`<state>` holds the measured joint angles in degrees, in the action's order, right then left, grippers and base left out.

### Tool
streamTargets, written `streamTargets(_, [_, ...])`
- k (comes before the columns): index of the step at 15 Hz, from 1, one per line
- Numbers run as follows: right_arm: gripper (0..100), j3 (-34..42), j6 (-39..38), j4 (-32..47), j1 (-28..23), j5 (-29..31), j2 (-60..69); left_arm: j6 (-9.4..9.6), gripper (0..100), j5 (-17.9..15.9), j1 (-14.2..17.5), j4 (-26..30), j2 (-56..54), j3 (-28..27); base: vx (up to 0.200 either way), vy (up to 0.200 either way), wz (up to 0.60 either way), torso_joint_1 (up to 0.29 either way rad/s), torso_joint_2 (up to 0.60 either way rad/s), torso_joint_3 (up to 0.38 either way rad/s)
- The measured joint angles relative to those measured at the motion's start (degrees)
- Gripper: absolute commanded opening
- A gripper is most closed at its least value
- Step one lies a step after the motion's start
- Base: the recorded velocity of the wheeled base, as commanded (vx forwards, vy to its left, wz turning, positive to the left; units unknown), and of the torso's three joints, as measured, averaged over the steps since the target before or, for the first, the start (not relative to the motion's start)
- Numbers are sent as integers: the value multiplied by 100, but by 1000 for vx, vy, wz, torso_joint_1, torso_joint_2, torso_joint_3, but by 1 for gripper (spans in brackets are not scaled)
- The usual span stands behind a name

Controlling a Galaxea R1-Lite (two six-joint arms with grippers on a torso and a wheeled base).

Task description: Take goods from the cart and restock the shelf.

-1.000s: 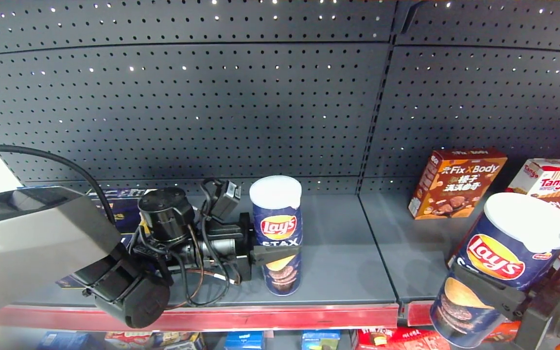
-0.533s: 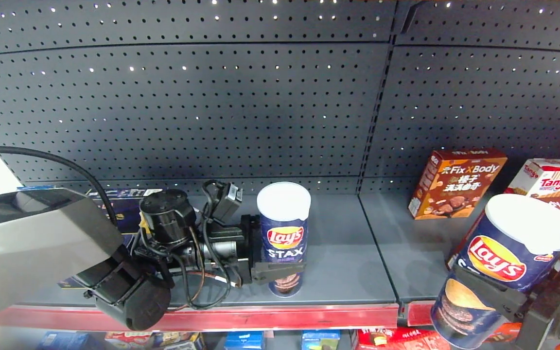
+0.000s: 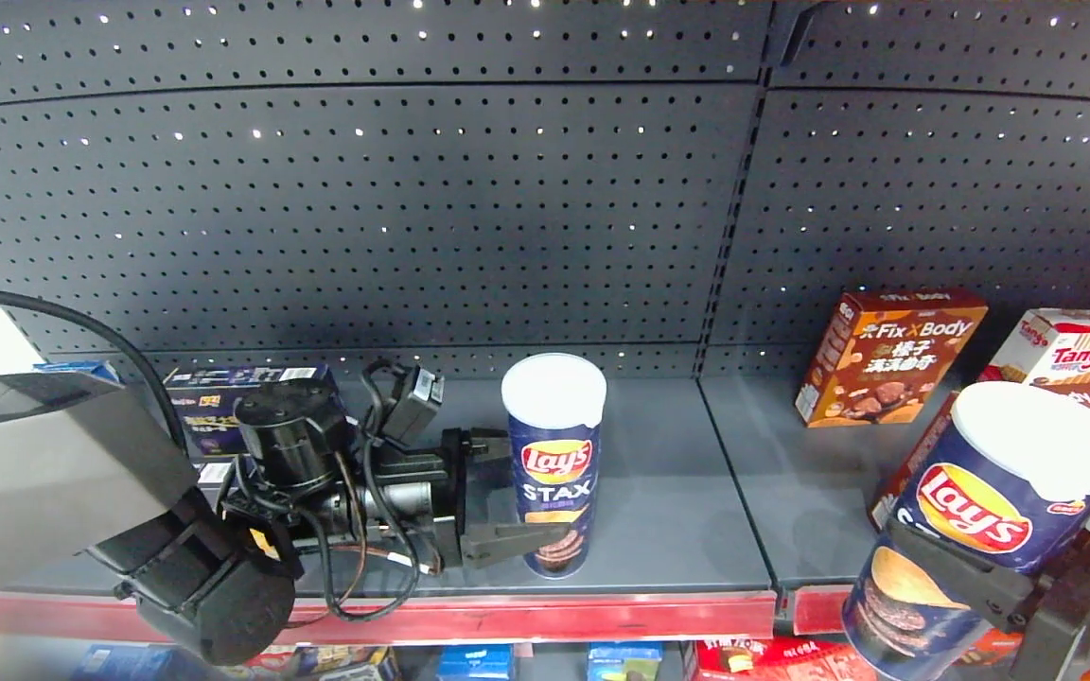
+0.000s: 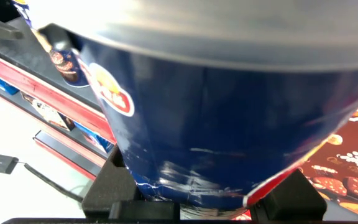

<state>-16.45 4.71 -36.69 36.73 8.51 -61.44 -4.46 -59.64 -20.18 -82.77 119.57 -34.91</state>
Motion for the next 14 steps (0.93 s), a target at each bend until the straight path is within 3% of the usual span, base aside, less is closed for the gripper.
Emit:
streamTargets(7, [0, 112, 2, -12, 0, 0, 59, 102, 100, 5, 329, 0, -656, 686, 0, 0, 0, 0, 0, 0])
streamTargets(14, [0, 344, 2, 7, 0, -6, 268, 105, 100, -6, 317, 20, -1143, 661, 0, 0, 0, 0, 0, 0])
